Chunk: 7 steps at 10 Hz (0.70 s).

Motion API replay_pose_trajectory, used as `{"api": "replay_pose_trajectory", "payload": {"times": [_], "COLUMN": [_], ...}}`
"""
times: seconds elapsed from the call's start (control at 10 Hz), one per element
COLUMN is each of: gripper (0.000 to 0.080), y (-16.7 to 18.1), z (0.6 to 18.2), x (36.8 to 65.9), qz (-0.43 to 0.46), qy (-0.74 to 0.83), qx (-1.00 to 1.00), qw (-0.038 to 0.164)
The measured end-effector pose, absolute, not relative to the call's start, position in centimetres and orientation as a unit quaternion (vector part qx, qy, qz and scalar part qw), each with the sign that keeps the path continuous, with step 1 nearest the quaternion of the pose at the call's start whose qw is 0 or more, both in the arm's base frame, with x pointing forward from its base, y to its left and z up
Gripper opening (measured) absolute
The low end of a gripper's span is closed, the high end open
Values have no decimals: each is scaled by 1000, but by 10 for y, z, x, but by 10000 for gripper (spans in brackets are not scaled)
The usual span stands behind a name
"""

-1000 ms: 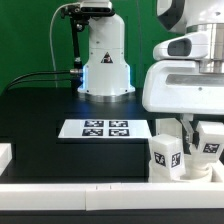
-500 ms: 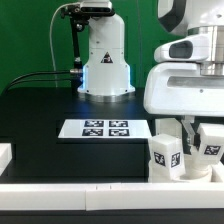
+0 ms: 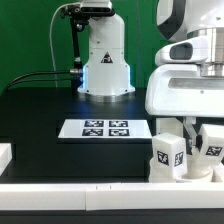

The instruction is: Assemble stool

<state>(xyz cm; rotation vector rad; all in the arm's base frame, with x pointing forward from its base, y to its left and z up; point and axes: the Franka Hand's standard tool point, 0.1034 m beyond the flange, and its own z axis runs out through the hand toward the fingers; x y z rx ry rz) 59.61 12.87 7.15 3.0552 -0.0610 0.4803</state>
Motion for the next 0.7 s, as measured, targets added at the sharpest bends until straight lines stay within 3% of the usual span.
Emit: {"api": "replay_pose_trajectory", "payload": {"times": [0.2, 0.4, 0.5, 0.6, 0.7], "gripper": [331, 566, 566, 634, 645], "y": [128, 128, 128, 128, 128], "z": [71, 71, 71, 71, 71], "x": [596, 596, 596, 596, 596], "qz": [155, 155, 155, 155, 155], "qy": [-19, -19, -19, -19, -19], "qx": [987, 987, 987, 987, 987], "qw": [25, 25, 25, 25, 25]}}
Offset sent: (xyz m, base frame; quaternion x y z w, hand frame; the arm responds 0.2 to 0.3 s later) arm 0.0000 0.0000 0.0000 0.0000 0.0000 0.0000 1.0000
